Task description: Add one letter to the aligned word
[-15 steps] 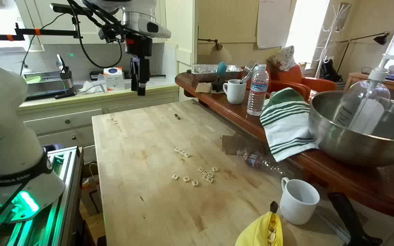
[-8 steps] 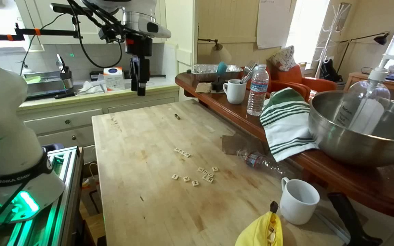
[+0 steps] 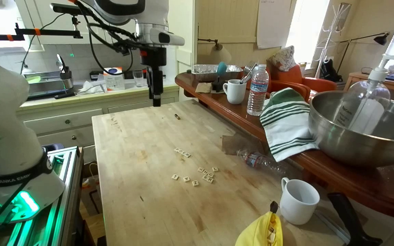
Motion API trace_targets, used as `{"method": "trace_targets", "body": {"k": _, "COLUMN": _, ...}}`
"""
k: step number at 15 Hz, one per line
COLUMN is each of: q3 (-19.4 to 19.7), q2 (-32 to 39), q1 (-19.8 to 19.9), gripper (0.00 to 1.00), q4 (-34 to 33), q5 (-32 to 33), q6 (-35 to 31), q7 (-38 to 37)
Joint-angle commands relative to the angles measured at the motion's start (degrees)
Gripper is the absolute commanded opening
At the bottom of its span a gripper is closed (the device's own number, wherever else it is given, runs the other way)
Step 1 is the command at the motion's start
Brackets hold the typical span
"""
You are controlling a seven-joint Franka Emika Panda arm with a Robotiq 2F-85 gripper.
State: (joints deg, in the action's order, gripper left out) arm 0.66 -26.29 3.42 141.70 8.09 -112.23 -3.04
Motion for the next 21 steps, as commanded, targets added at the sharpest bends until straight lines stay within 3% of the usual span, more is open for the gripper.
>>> {"method": "trace_targets", "body": {"k": 1, "q3": 3.6, "q2": 5.1, "q1": 1.7, "gripper": 1.0, "q4": 1.6, "q5": -2.1, "q6": -12.7, "q7": -0.3}}
{"method": "trace_targets", "body": {"k": 5, "q3": 6.3, "q2": 9.9, "q1": 3.6, "gripper": 1.0, "q4": 4.8, "q5": -1.6, "q6": -25.9, "q7": 1.7}}
{"method": "trace_targets", "body": {"k": 11, "q3": 10.2, "q2": 17.9, "q1": 5.8, "gripper": 1.0, "q4": 6.3, "q5": -3.3, "q6": -36.4, "q7": 6.1}}
{"method": "trace_targets", "body": {"k": 13, "q3": 10.7, "q2": 20.7, "q1": 6.4, "gripper": 1.0, "q4": 5.1, "q5": -4.1, "q6": -36.2, "q7": 6.1}}
{"method": "trace_targets", "body": {"k": 14, "q3": 9.8, "q2": 17.5, "q1": 6.3, "gripper": 1.0, "q4": 6.1, "q5": -2.7, "q6": -34.9, "q7": 4.9}}
{"method": "trace_targets", "body": {"k": 21, "q3": 10.2, "q2": 20.6, "q1": 6.8, "gripper": 1.0, "q4": 5.0, "q5": -2.9, "q6": -35.5, "q7": 4.4}}
